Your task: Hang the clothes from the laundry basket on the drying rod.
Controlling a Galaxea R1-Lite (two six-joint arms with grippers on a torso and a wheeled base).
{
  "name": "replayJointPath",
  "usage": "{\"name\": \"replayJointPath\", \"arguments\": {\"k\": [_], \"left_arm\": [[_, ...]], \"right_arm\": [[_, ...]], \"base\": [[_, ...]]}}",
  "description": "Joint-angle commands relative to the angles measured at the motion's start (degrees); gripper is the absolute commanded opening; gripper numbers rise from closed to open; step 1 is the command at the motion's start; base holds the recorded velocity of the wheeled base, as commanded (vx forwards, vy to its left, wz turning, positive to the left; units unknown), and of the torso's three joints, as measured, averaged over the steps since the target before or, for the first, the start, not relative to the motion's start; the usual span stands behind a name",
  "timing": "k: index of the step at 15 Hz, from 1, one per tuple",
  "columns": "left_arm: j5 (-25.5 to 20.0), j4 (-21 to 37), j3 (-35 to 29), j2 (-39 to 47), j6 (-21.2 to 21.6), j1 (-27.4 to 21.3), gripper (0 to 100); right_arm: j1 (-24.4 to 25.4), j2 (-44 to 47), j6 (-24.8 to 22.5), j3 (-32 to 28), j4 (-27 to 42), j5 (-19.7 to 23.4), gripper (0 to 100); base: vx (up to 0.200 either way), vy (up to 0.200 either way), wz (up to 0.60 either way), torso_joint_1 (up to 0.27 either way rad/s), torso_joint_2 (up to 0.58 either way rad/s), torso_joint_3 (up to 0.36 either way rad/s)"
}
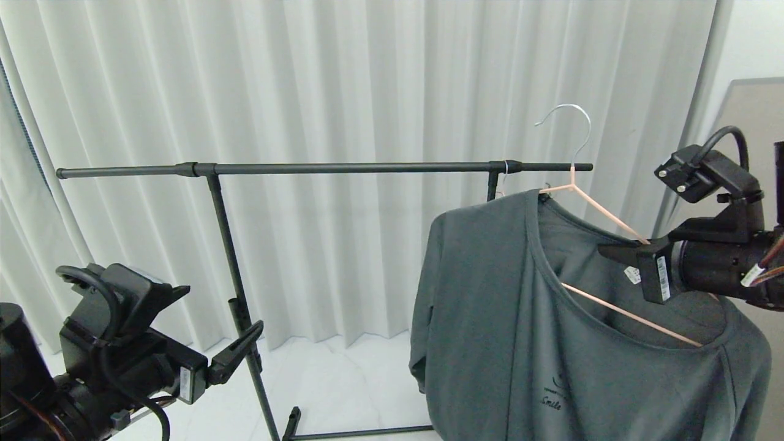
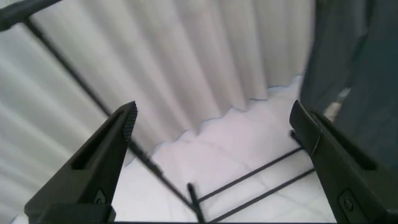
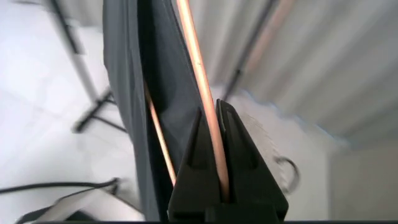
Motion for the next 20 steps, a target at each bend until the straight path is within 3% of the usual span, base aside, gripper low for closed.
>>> {"name": "replayJointPath", "arguments": {"k": [1, 4, 9, 11, 20], "left_arm": [[1.29, -0.04, -0.21, 0.65, 0.10, 1.84, 100], [1.38, -0.04, -0.30, 0.65, 0.19, 2.54, 100], [1.38, -0.04, -0.30, 1.53, 0.10, 2.54, 100], [1.38, -0.04, -0.30, 1.88, 0.01, 2.54, 100], [1.47, -0.04, -0.74, 2.41, 0.72, 2.54, 100]], "right_arm": [[0.27, 4.50, 1.15, -1.61, -0.14, -1.45, 0], [1.33, 7.14, 2.03, -4.25, -0.41, -1.63, 0], [1.68, 7.67, 2.03, -5.04, -0.41, -1.71, 0], [1.68, 8.02, 2.12, -5.13, -0.93, -1.71, 0], [3.09, 11.45, 5.90, -5.13, -14.91, -1.54, 0]], "base": [[0.000, 0.000, 0.00, 0.000, 0.00, 0.000], [0.000, 0.000, 0.00, 0.000, 0.00, 0.000], [0.000, 0.200, 0.00, 0.003, 0.00, 0.000], [0.000, 0.000, 0.00, 0.000, 0.00, 0.000], [0.000, 0.000, 0.00, 0.000, 0.00, 0.000]]}}
